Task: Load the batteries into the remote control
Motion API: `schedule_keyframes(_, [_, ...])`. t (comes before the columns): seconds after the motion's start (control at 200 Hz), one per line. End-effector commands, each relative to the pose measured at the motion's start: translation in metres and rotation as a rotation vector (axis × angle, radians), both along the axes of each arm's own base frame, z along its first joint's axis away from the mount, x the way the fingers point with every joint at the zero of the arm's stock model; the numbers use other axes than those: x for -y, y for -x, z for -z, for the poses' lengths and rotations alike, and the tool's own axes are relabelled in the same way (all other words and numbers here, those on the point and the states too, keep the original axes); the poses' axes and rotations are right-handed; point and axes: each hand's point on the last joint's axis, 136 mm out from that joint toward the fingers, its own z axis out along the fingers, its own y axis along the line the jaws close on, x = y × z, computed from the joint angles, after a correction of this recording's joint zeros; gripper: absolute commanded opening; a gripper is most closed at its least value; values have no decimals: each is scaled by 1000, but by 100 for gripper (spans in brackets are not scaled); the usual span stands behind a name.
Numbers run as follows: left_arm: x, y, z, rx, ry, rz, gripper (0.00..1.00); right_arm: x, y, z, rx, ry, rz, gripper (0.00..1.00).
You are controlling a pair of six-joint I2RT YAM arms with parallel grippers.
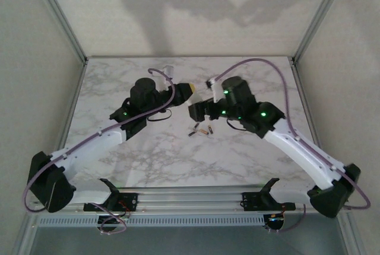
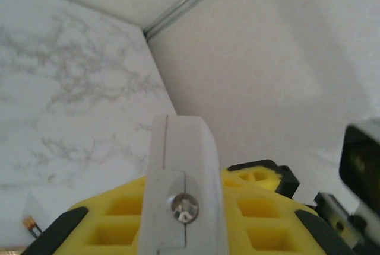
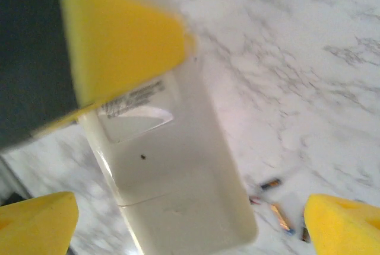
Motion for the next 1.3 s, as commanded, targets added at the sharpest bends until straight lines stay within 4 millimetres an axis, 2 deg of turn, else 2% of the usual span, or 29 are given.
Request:
schedule_keyframes(0.0, [-10,9,-46,206,25,-8,0,19,-3,-57,-116,-417,135,99])
schedule_keyframes(0.075, [-12,15,-58,254,56,-1,0,28,-4,-58,-197,-566,192,99])
schedule_keyframes(0.215, [-16,21,-71,313,100,-2,0,18,4,-55,-306,-723,150,95])
schedule_keyframes(0.476, [-11,20,-74,307,156,15,0,-3,10,-51,-380,-784,60,68])
schedule_keyframes(0.786, [-8,14,-74,260,210,5,0,-13,9,-55,-366,-806,24,50])
schedule_keyframes(0.986, [-6,7,-71,227,202,-6,0,-16,9,-53,-373,-797,19,45])
schedule_keyframes(1.076, [-5,6,-71,221,203,-6,0,-15,9,-51,-370,-791,26,39])
schedule_keyframes(1.236, [-5,6,-74,210,220,-8,0,-19,8,-45,-386,-778,20,46])
schedule_keyframes(1.296, [-6,5,-74,206,223,-10,0,-21,7,-42,-395,-768,15,46])
